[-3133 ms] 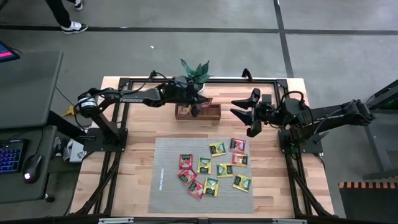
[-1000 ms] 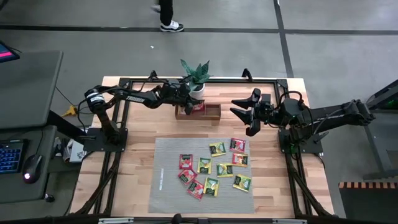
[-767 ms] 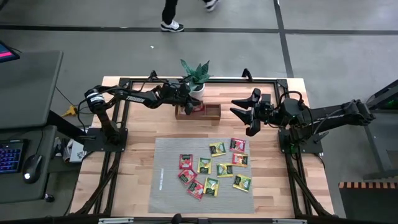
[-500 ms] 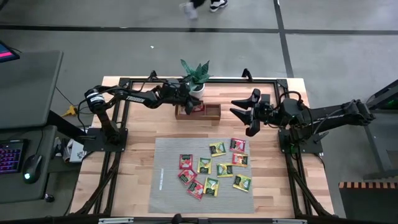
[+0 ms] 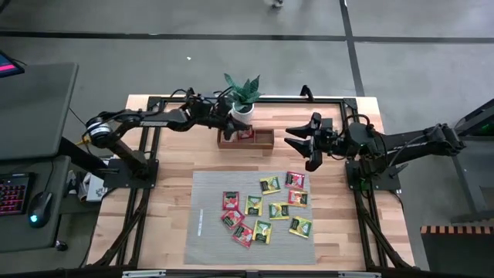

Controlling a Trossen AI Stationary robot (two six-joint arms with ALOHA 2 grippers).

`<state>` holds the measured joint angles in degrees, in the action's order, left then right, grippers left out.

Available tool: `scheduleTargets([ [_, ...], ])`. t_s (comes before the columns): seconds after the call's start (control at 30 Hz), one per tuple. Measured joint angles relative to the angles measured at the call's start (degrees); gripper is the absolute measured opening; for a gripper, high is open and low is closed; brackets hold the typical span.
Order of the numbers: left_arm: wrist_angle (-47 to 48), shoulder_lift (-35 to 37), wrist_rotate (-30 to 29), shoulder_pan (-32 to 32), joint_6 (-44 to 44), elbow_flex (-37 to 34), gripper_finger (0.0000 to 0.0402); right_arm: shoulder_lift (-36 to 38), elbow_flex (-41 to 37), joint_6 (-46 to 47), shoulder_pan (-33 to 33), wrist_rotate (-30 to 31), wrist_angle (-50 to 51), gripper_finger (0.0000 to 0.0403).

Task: Pick & Place Tea
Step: Put the red tea bag into the middle section of the wooden organizer

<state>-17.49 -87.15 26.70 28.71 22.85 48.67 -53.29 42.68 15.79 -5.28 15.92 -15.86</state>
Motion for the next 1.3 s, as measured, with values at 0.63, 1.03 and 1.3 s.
scheduleTargets([
  [0.63,29.1,12.2,-24.7,-25.3,7.1,0.0,0.0001,-15.7,0.0,6.7,0.0,-13.0,-5.4,0.012],
  [1.03,31.4,12.0,-41.2,-46.2,27.5,0.0,0.0,-16.6,0.0,9.8,-3.0,-12.4,-1.7,0.0075],
  [1.3,31.5,6.6,-49.4,-55.8,28.2,0.0,0.0,-23.5,0.0,13.2,-4.7,-12.5,-2.0,0.0075],
])
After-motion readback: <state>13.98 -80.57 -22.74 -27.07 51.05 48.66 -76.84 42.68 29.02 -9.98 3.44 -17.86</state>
